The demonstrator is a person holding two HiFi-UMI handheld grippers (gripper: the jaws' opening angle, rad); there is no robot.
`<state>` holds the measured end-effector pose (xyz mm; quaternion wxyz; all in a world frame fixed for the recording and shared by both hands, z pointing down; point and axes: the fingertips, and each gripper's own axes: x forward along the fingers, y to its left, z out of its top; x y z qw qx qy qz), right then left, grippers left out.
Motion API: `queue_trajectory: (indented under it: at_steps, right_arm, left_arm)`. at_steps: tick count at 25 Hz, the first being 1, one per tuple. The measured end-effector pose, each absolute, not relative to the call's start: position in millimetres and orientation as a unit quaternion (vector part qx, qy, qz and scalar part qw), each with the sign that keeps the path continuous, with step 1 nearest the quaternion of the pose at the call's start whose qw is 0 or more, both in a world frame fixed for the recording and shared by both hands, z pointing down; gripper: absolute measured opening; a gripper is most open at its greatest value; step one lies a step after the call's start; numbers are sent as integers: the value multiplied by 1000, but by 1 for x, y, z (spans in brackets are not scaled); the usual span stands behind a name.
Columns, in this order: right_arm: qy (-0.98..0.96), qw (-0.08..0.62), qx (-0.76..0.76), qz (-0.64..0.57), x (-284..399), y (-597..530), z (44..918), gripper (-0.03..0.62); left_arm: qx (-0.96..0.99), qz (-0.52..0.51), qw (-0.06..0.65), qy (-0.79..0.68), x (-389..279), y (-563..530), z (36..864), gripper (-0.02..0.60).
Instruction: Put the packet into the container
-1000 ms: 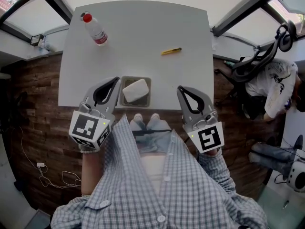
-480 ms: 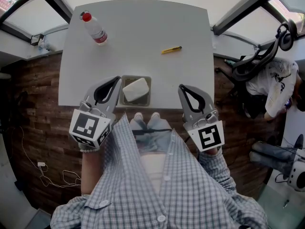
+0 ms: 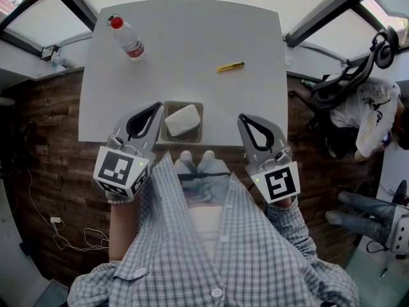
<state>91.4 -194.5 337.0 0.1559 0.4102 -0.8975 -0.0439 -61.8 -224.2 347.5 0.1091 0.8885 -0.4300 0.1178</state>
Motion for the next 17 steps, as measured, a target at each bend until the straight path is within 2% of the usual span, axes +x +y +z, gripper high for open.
queue_trajectory:
  at_steps: [17]
  right_arm:
    - [-896, 155, 414, -41, 89, -198, 340, 0]
  left_arm:
    - [889, 124, 111, -426, -63, -227, 354, 3]
